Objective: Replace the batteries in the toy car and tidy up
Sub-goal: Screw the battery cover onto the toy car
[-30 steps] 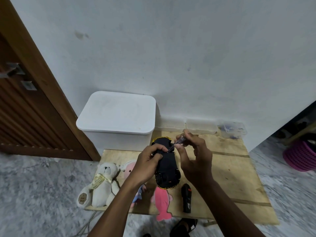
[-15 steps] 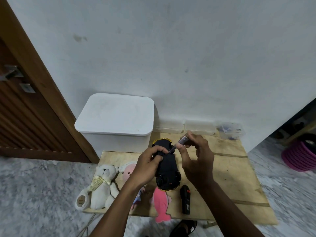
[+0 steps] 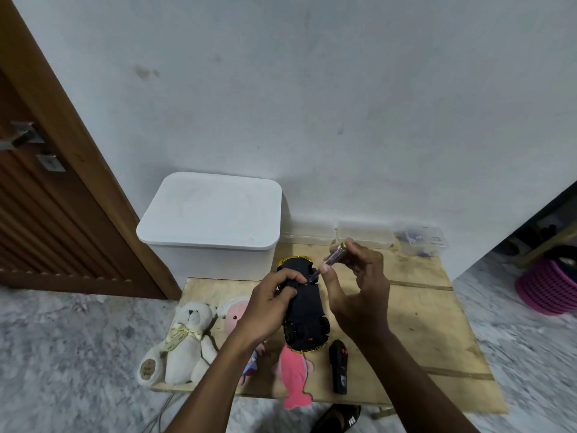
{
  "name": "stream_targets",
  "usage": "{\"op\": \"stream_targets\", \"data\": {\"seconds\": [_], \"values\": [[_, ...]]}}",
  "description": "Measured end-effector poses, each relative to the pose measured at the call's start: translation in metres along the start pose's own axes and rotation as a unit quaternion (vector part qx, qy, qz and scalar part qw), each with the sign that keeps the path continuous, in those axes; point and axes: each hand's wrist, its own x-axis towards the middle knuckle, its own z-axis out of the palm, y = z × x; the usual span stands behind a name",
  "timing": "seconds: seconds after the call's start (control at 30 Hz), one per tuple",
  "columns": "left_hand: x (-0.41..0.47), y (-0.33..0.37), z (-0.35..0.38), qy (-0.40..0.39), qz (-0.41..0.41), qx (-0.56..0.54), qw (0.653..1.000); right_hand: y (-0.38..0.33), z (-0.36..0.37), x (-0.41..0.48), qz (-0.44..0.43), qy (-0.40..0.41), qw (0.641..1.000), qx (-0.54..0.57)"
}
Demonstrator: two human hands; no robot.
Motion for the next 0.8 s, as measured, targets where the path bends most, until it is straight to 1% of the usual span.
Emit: {"op": "stream_targets", "data": {"seconds": [0.13, 0.33, 0.53, 0.8], "values": [[0.0004, 0.0011, 0.0004, -0.001, -0.001, -0.004, 1.0, -0.0002, -0.0054, -0.0007, 0.007, -0.041, 0.999, 0.031], [0.0007, 0.0036, 0.0018, 0.0, 0.009, 0.003, 1.0, -0.0054, -0.0074, 0.0057, -0.035, -0.024, 0.999, -0.026], [0.0012, 0.0053, 0.0009, -0.005, 0.011, -0.002, 1.0, -0.0074, -0.0085, 0.004, -0.03, -0.044, 0.998, -0.015], [0.0019, 0.0065, 0.0026, -0.01, 0.01, 0.004, 1.0, -0.0045, -0.0102, 0.0069, -0.026, -0.038, 0.998, -0.029]]}}
